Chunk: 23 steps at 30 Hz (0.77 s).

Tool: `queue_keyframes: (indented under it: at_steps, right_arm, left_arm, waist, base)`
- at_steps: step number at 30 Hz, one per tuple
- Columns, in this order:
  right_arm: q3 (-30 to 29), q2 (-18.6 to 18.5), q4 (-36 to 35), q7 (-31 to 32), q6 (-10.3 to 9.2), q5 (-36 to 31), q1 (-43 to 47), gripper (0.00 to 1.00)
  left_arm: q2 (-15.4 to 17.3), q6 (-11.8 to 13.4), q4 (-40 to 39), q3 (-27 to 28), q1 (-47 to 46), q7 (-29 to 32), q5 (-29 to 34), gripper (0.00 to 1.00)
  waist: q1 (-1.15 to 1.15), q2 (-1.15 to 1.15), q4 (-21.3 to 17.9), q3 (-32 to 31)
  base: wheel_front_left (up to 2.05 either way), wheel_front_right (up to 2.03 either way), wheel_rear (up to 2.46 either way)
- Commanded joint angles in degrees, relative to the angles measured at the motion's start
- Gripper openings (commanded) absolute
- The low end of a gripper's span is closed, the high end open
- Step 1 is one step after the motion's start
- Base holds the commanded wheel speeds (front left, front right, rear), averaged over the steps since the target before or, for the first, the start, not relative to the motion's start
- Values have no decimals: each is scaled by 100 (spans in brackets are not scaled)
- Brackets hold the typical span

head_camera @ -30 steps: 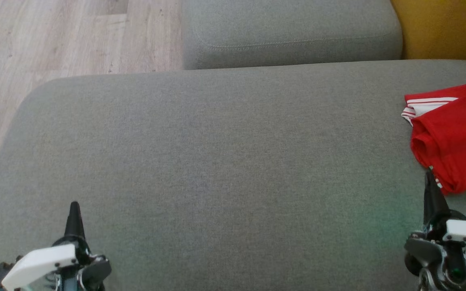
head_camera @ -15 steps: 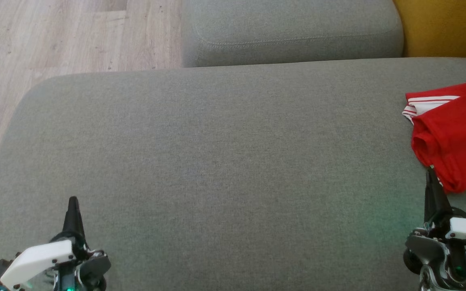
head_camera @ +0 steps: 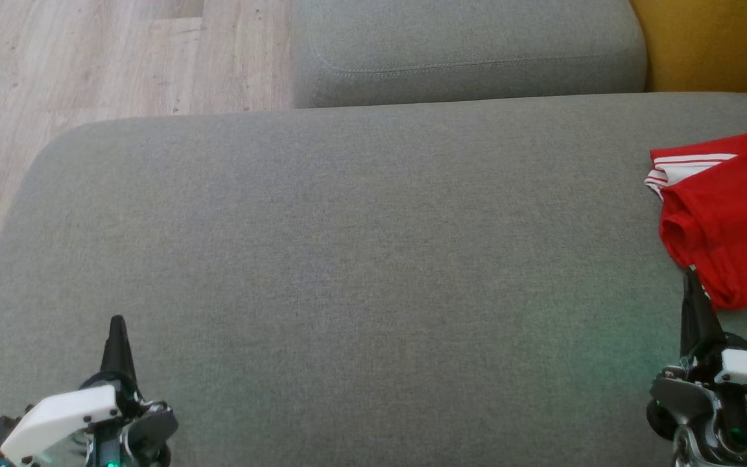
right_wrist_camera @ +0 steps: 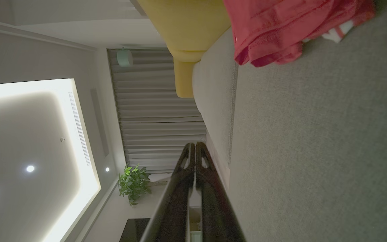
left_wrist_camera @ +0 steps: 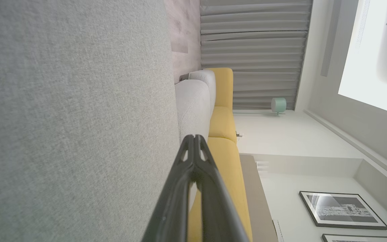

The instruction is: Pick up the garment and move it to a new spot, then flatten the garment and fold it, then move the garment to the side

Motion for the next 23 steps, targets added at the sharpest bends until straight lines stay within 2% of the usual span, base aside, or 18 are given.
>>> queue_keyframes:
  at_steps: [1,23]
  right_arm:
    - [109,-21,-182,32,-4,25,-291,0]
    - [93,-11,-181,45,-4,12,-293,0]
  left_arm:
    - [23,-37,-161,223,-284,29,-9,0]
    - [17,-37,-161,232,-285,36,-2,0]
  waist:
    - [0,0,0,0]
    - [0,0,0,0]
  base:
    - [0,0,0]
    - [0,0,0]
